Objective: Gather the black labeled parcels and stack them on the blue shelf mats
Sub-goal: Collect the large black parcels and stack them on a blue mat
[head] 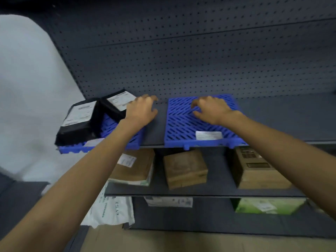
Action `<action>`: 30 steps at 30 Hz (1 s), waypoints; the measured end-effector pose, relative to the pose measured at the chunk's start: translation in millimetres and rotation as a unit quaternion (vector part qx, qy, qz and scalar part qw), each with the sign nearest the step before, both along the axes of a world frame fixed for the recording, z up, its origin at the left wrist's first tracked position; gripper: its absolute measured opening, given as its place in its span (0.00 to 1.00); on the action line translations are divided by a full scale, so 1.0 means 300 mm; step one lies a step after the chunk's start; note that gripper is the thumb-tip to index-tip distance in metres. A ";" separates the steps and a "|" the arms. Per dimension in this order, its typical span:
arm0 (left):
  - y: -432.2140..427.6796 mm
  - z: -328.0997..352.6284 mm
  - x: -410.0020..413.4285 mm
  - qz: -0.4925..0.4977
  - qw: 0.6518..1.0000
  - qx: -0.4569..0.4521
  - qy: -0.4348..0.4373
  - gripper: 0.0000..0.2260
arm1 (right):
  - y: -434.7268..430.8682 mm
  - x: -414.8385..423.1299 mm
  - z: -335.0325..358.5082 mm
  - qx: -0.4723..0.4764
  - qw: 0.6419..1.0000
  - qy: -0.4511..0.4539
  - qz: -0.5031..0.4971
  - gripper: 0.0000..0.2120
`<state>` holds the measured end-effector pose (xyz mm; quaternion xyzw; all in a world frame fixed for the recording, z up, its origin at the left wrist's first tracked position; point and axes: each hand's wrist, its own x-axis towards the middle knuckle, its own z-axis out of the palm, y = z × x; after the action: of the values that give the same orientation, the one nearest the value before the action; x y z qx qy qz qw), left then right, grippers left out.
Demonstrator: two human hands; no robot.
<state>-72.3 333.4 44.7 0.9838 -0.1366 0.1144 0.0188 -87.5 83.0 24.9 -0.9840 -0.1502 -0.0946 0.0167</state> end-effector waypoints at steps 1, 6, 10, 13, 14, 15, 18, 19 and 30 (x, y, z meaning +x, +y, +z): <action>-0.085 0.000 -0.020 -0.022 1.000 0.002 0.006 0.18 | -0.089 -0.046 0.005 -0.004 1.000 0.000 -0.020 0.15; -0.533 -0.013 -0.157 -0.108 0.994 -0.012 -0.011 0.17 | -0.517 -0.305 0.023 -0.010 0.992 -0.004 -0.126 0.12; -0.900 -0.027 -0.294 -0.178 0.983 -0.031 -0.019 0.16 | -0.833 -0.555 0.012 -0.024 0.980 -0.012 -0.196 0.10; -1.166 -0.043 -0.398 -0.239 0.970 -0.029 -0.024 0.15 | -1.054 -0.750 0.002 -0.027 0.968 -0.005 -0.249 0.09; -1.247 -0.048 -0.428 -0.257 0.966 -0.030 -0.024 0.14 | -1.119 -0.810 -0.002 -0.026 0.963 -0.004 -0.268 0.08; -1.330 -0.052 -0.459 -0.276 0.960 -0.032 -0.024 0.14 | -1.185 -0.872 -0.006 -0.022 0.957 -0.007 -0.288 0.08; -1.575 -0.060 -0.554 -0.347 0.937 -0.034 -0.023 0.12 | -1.365 -1.055 -0.036 -0.008 0.936 -0.015 -0.352 0.09; -1.656 -0.060 -0.589 -0.370 0.928 -0.035 -0.021 0.12 | -1.422 -1.117 -0.047 -0.005 0.929 -0.015 -0.370 0.09; -2.514 -0.088 -0.900 -0.548 0.834 -0.068 -0.001 0.10 | -1.987 -1.600 -0.100 0.011 0.833 0.013 -0.554 0.09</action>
<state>-342.3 -420.7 18.3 0.7440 -0.6452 0.0957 0.1454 -567.5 -513.2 -5.1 -0.9034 0.4210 -0.0769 -0.0260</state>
